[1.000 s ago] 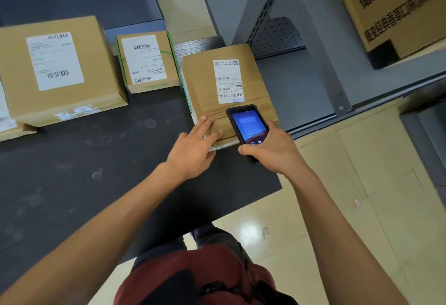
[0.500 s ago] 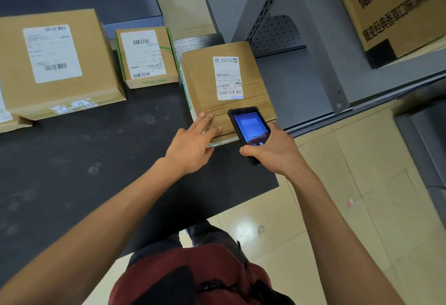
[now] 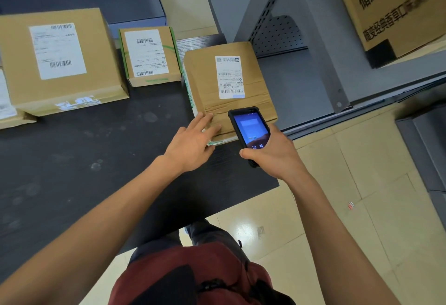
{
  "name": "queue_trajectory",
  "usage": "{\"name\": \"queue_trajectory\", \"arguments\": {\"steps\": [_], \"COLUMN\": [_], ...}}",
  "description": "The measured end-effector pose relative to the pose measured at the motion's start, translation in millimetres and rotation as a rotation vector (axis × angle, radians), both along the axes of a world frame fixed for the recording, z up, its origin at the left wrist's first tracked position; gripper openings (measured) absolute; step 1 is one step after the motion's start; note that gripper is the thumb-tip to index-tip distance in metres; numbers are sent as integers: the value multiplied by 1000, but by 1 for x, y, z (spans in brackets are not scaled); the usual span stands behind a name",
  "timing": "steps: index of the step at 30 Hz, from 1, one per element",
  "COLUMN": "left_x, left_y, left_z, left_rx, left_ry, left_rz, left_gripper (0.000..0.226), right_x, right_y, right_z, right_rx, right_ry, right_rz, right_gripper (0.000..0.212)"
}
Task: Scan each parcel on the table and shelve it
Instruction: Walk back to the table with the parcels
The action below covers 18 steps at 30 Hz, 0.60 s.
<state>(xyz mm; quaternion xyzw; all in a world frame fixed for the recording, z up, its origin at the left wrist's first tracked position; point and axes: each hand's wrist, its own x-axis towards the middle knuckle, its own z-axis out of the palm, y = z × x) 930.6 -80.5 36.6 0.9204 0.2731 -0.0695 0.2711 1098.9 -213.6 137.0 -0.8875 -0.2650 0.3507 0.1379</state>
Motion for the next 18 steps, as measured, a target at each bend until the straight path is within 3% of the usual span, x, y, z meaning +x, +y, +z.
{"name": "queue_trajectory", "arguments": {"steps": [10,18], "left_x": [-79,-156], "left_y": [3,7], "left_z": [5,1], "left_rx": [-150,-157], "left_ry": [-147,-123], "left_rz": [458,737], "left_gripper": [56,51], "right_x": [-52,-120], "right_y": [14,48], "right_z": [-41,-88], "right_rx": [153,196], "right_ry": [-12,75], "right_rz": [49,200], "right_gripper": [87,106]}}
